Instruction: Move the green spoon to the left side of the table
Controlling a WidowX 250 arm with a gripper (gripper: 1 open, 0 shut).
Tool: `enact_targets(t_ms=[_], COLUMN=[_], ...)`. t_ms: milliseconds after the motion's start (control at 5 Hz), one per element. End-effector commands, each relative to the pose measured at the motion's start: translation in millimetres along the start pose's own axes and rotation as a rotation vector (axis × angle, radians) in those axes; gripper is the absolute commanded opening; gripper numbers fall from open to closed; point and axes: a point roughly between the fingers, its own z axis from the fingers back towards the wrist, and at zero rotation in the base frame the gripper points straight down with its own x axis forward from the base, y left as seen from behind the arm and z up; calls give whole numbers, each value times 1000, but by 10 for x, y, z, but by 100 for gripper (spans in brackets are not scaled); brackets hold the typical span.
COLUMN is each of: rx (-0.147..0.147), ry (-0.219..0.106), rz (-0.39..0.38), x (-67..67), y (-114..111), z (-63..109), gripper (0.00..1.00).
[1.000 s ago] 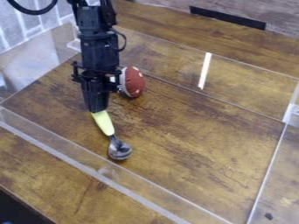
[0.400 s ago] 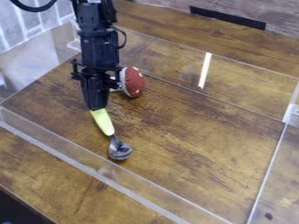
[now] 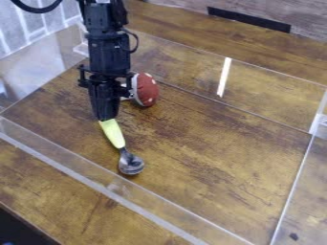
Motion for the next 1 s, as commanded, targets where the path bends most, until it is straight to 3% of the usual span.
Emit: enact_targets(t_ms=[0,800], rx=[30,21], ry=[-91,-95], rz=[7,13], x=[-16,-22], y=[20,15], z=[285,315], gripper=[0,0])
